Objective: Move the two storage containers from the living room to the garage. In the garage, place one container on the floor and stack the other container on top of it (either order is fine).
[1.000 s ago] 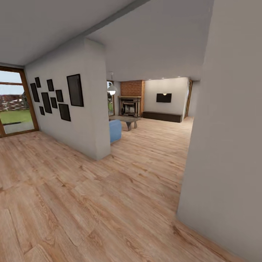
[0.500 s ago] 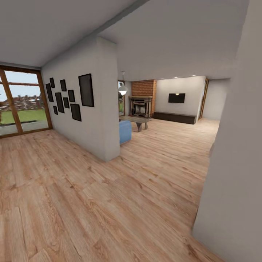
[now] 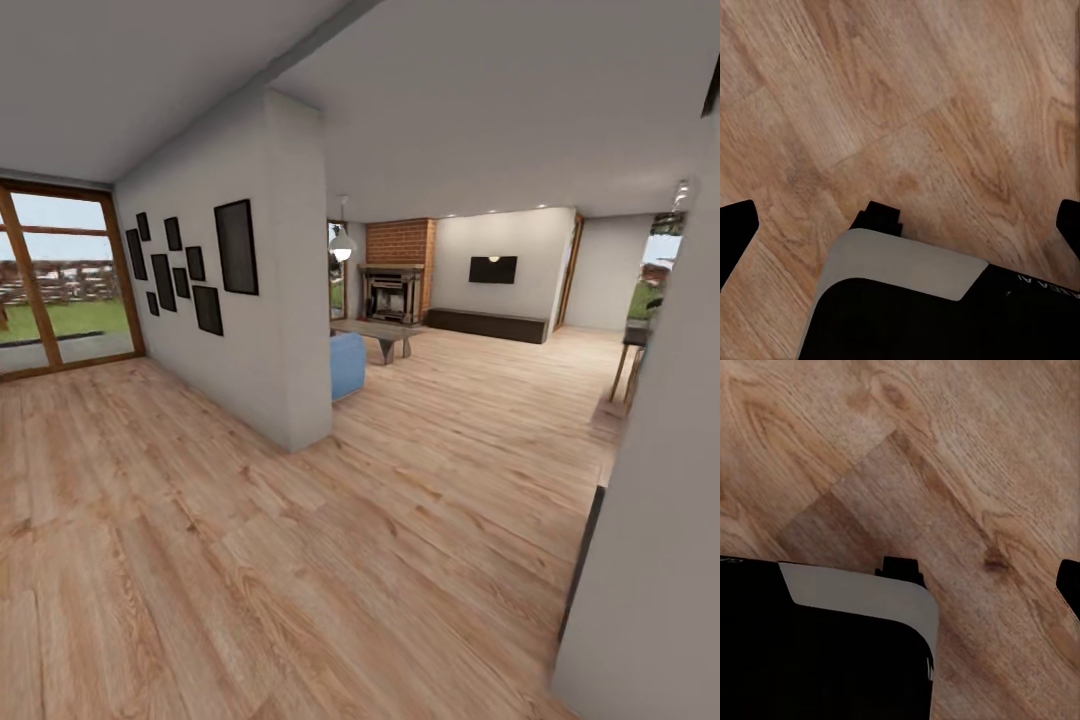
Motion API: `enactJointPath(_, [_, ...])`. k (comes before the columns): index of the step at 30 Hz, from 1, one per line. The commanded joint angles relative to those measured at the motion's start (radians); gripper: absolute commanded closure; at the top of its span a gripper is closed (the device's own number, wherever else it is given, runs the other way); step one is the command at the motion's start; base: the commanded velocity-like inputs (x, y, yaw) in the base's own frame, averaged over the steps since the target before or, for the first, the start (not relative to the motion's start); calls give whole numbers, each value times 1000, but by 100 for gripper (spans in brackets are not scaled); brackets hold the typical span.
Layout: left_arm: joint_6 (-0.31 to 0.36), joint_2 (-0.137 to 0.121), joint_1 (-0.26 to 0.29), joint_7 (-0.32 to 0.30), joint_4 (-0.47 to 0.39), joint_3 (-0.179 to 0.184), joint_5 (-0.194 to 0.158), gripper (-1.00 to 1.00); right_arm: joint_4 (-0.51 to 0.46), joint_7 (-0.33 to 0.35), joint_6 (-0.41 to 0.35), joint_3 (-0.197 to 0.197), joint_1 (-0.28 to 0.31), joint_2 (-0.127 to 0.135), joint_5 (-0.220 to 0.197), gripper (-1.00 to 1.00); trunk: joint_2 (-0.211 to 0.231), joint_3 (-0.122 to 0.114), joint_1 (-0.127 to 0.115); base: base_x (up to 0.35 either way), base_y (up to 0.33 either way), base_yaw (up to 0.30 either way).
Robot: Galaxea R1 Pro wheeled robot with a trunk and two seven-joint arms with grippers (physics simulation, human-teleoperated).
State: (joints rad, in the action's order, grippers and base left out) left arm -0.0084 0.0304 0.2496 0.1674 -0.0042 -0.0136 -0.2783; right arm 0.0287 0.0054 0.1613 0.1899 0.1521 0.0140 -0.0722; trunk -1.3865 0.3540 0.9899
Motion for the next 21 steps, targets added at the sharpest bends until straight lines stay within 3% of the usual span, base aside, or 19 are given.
enactJointPath(1, [-1,0,0,3,0,-1,-4,-100,3,0,6,8,1,0,-8,-100,-1,1,1,324,0,0])
enactJointPath(21, [-1,0,0,3,0,-2,-5,-100,3,-1,6,8,1,0,-8,-100,-1,1,1,324,0,0])
